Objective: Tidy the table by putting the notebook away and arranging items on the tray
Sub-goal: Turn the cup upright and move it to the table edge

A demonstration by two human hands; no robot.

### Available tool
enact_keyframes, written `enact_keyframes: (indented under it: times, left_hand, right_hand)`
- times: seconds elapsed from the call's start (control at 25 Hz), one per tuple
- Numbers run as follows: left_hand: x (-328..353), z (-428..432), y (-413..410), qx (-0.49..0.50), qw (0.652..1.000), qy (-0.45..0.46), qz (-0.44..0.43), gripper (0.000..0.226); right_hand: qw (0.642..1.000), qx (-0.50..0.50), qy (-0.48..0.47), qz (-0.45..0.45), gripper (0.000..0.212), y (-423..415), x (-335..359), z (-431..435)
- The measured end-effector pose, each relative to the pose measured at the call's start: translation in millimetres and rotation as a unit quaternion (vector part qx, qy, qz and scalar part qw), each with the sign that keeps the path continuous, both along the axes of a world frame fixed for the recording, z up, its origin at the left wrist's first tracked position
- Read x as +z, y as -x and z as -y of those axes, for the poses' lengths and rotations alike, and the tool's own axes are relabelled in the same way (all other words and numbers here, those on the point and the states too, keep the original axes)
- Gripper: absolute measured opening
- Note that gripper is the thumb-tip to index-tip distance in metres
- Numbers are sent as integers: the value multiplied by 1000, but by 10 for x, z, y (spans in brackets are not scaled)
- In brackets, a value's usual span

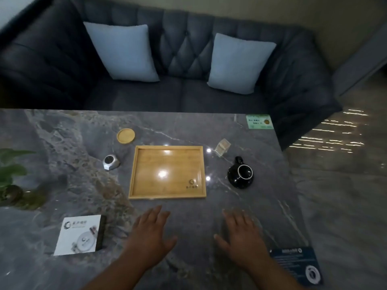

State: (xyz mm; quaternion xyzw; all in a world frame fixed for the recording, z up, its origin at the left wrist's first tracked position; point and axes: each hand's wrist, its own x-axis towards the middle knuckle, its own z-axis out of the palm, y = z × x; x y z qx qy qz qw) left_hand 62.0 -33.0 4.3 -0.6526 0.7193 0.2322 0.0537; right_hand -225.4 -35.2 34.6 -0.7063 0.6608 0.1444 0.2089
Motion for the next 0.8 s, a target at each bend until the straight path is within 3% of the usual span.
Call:
enact_keyframes:
  times: [0.16, 0.28, 0.56, 0.8]
  left_hand:
    - [-228, 120, 322, -111, 994, 9, 1, 82]
    - [-404, 121, 538, -107, 994, 7, 7, 82]
    - [-779, -81, 1241, 92, 992, -72, 39, 110]
    - [-778, 205, 1995, 351, 933, -75, -11, 110]
  right_hand:
    - [997, -66, 19, -30, 85, 137, 89, 14]
    - [994, -100, 33, -26, 81, 258, 126, 76]
    - [990, -128, 52, 43, 83, 564, 45, 412]
    - [983, -127, 85, 101, 85, 820, -82, 741]
